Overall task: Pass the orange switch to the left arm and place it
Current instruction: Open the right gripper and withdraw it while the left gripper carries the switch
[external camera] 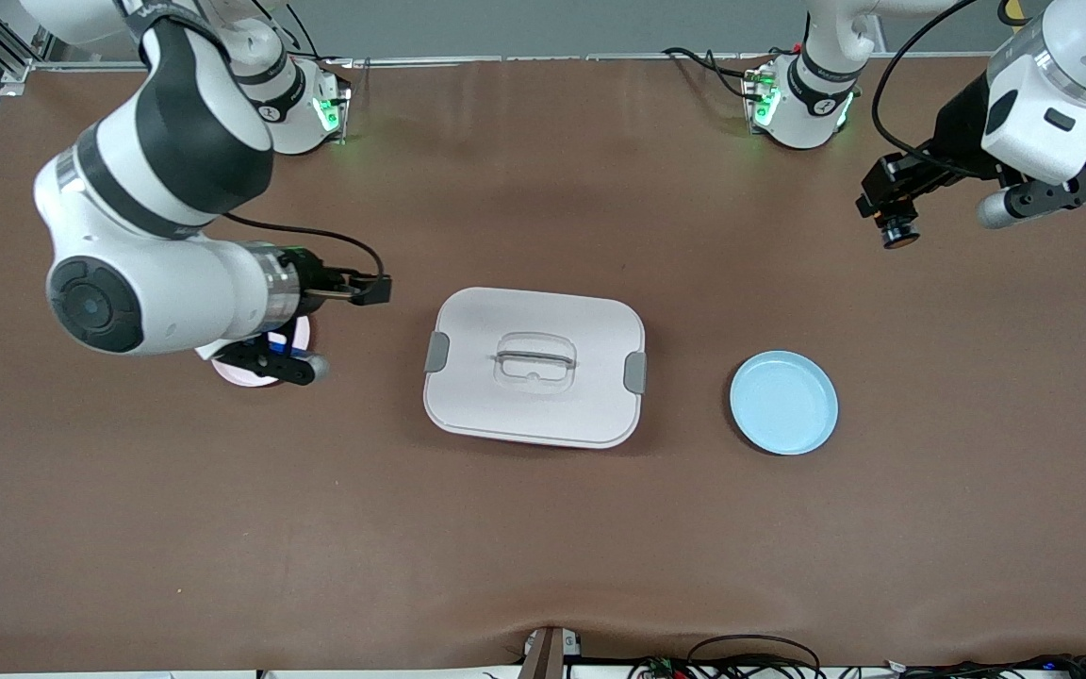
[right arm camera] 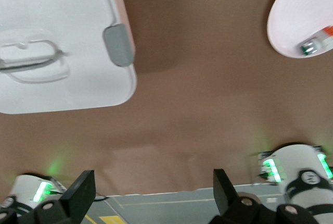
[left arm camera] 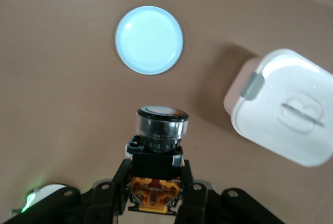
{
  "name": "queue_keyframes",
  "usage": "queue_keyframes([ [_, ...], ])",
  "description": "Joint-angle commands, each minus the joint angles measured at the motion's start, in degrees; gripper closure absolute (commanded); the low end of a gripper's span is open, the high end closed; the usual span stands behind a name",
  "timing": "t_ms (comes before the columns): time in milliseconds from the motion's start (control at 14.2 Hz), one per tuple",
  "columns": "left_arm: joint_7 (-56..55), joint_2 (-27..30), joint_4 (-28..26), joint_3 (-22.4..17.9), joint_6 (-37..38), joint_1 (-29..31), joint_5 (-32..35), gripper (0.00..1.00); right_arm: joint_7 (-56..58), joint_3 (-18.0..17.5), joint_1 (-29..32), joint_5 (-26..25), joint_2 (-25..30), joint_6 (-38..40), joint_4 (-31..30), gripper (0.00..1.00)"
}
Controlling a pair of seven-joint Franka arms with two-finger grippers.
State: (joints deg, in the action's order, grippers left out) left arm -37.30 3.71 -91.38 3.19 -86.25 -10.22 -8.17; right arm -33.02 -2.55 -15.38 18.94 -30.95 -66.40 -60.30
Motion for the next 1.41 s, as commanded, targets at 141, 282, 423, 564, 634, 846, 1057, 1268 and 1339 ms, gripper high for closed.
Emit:
queue_keyframes([
  [141, -13.0, -1.0, 0.2, -0.1, 0.7, 0.9, 1.7, 1.0, 12.9, -0.9, 4.8, -7.8, 0.8, 6.8, 1.8, 0.0],
  [282, -22.6, -1.1, 0.2, -0.1, 0.8, 1.5, 1.8, 1.0, 15.5, -0.9, 6.1, -9.8, 0.8, 8.6, 2.3, 0.0],
  [423, -28.0, -2.6, 0.0, -0.2, 0.9, 2.3, 1.8, 1.0, 18.8, -0.9, 6.8, -12.3, 0.8, 9.9, 2.3, 0.0],
  [564, -32.0, -5.1, -0.5, -0.2, 1.0, 3.2, 1.8, 1.0, 19.3, -0.9, 7.2, -14.5, 1.0, 11.1, 2.4, 0.0],
  [634, -34.3, -6.5, -0.5, -0.2, 0.6, 3.1, 2.4, 1.0, 19.3, -0.9, 7.6, -15.3, 1.4, 11.8, 2.4, 0.0],
  [846, -42.7, -10.5, -0.9, 0.0, -5.3, 2.7, 4.4, 1.0, 19.4, -1.0, 7.6, -17.5, 1.5, 14.6, 2.4, 0.0],
  [1057, -49.7, -11.9, -5.3, 0.1, -13.6, 2.7, 5.2, 1.0, 19.5, -1.0, 9.2, -17.6, 1.9, 17.6, 2.8, 0.0],
  [1268, -54.4, -12.8, -11.4, 0.2, -23.5, 2.6, 7.4, 1.0, 22.7, -1.0, 10.3, -20.1, 2.0, 20.0, 3.0, 0.0],
  [1339, -55.1, -13.2, -13.1, 0.2, -26.3, 2.6, 8.3, 1.0, 23.9, -1.0, 10.3, -21.4, 2.1, 20.7, 3.2, 0.0],
])
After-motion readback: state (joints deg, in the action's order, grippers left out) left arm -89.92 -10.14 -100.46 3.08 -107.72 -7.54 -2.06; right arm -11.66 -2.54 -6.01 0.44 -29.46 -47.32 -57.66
